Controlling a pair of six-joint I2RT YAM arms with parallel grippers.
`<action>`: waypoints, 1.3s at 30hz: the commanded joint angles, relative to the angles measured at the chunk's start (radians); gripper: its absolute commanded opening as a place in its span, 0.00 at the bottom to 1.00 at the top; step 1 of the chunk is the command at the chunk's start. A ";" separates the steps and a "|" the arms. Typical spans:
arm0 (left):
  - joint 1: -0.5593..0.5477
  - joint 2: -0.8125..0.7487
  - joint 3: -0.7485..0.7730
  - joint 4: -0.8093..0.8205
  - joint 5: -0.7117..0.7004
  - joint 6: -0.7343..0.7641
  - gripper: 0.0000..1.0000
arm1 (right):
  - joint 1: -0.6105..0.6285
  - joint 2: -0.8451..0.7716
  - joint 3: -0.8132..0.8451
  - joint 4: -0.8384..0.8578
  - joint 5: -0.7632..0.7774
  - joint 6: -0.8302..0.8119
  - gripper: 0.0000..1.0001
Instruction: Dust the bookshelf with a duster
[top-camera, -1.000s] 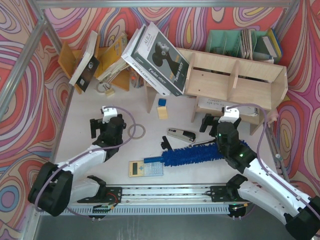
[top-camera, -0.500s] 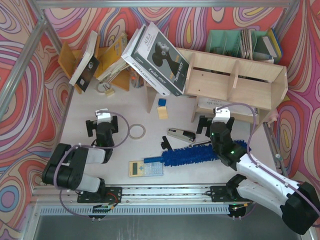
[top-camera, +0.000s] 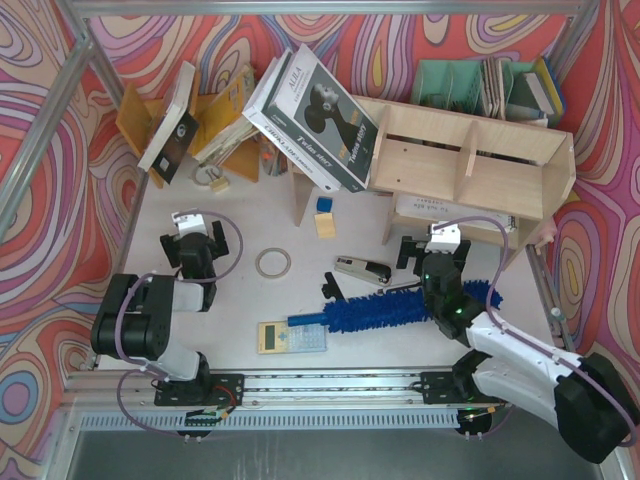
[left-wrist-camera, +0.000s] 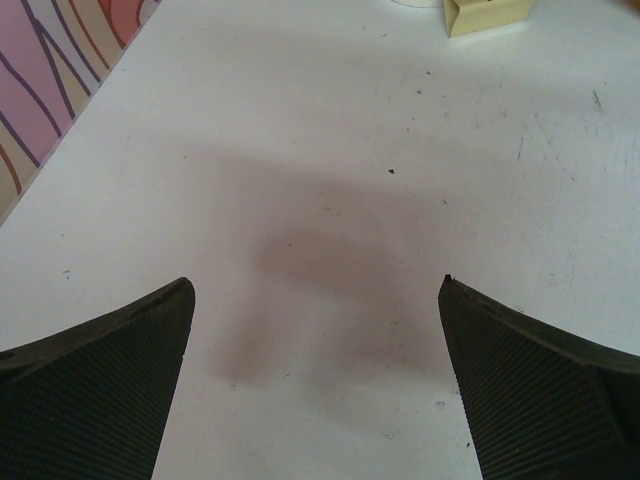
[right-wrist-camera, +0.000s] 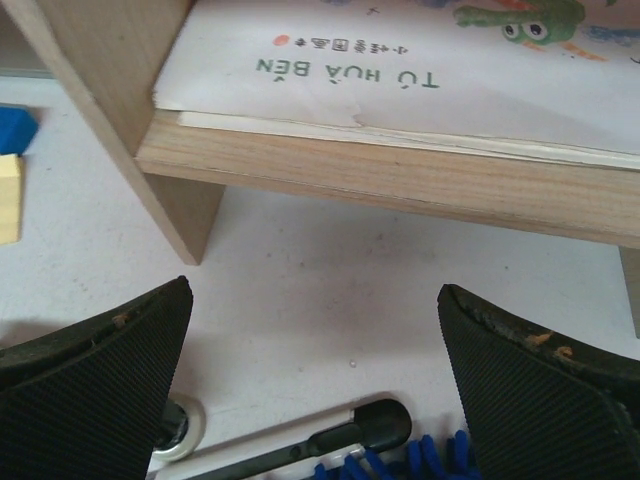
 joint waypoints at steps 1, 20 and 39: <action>0.006 -0.004 0.014 -0.044 -0.014 -0.040 0.98 | -0.041 0.057 -0.023 0.171 0.043 -0.037 0.99; 0.006 0.003 0.011 -0.027 -0.014 -0.037 0.98 | -0.261 0.401 -0.093 0.666 -0.143 -0.169 0.99; 0.006 0.002 0.011 -0.027 -0.014 -0.037 0.98 | -0.397 0.603 -0.060 0.817 -0.484 -0.206 0.99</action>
